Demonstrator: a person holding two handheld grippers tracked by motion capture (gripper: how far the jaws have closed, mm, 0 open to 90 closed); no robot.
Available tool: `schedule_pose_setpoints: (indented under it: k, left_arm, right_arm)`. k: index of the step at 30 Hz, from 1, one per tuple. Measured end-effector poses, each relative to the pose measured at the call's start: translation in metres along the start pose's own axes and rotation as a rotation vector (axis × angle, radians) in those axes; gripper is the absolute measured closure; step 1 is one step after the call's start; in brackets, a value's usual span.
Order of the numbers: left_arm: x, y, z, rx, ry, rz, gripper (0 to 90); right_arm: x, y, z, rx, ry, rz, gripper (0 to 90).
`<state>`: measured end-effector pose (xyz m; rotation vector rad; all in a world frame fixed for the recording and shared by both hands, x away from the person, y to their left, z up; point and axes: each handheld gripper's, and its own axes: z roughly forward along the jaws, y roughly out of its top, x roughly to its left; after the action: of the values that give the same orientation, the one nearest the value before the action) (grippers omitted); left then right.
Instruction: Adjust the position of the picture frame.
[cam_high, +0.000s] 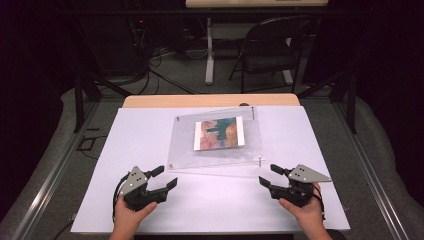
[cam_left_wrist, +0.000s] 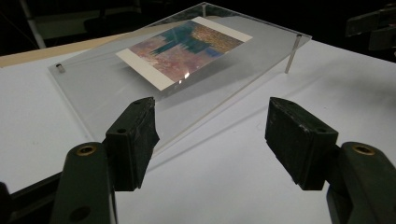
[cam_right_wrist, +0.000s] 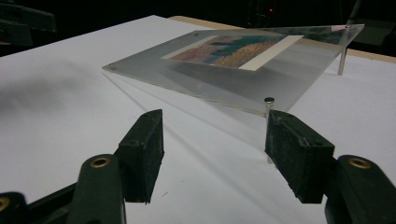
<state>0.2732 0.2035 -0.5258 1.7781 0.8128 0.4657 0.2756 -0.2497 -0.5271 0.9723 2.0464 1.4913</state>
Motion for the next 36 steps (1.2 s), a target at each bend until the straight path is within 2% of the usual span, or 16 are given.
schedule_pose_setpoints:
  k: [7, 11, 14, 16, 20, 23, 27, 28, 29, 31, 33, 36]
  left_arm:
    - [0.001, -0.001, 0.000, 0.007, 0.006, -0.012, 34.0]
    - [0.002, -0.001, 0.000, 0.034, 0.021, -0.011, 33.7]
    - [0.002, -0.001, 0.001, 0.041, 0.009, -0.023, 33.2]
    - [0.001, 0.000, 0.003, 0.050, 0.015, -0.012, 33.1]
    - [0.001, 0.004, 0.004, 0.044, 0.043, -0.009, 33.1]
    - [0.003, 0.009, 0.007, 0.035, 0.036, -0.016, 33.2]
    - [0.003, 0.016, 0.012, 0.057, 0.043, -0.007, 37.1]
    - [0.004, 0.018, 0.014, 0.062, 0.027, -0.014, 37.1]
    - [0.005, 0.020, 0.016, 0.065, 0.014, -0.023, 38.9]
    - [0.007, 0.023, 0.021, 0.057, 0.007, -0.028, 40.8]
    - [0.009, 0.027, 0.027, 0.047, -0.008, -0.036, 44.0]
    - [0.009, 0.033, 0.034, 0.053, -0.004, -0.017, 46.2]
  right_arm:
    - [0.000, 0.000, 0.000, 0.007, 0.000, 0.003, 37.1]
    - [0.000, -0.001, 0.000, 0.015, -0.010, -0.001, 37.0]
    - [0.001, 0.000, 0.001, 0.020, -0.019, -0.008, 36.7]
    - [0.002, 0.000, 0.001, 0.025, -0.024, -0.018, 37.3]
    - [-0.001, 0.003, 0.000, 0.026, -0.028, 0.000, 42.6]
    - [-0.007, 0.007, 0.001, 0.058, -0.041, -0.005, 45.5]
    - [-0.012, 0.012, 0.004, 0.074, -0.061, 0.012, 45.6]
    - [-0.012, 0.012, 0.004, 0.074, -0.061, 0.012, 45.6]
    - [-0.014, 0.014, 0.004, 0.077, -0.055, 0.033, 46.8]
    - [-0.015, 0.016, 0.005, 0.075, -0.058, 0.032, 46.6]
    - [-0.018, 0.019, 0.006, 0.096, -0.073, 0.035, 46.5]
    - [-0.022, 0.023, 0.008, 0.093, -0.087, 0.017, 51.1]
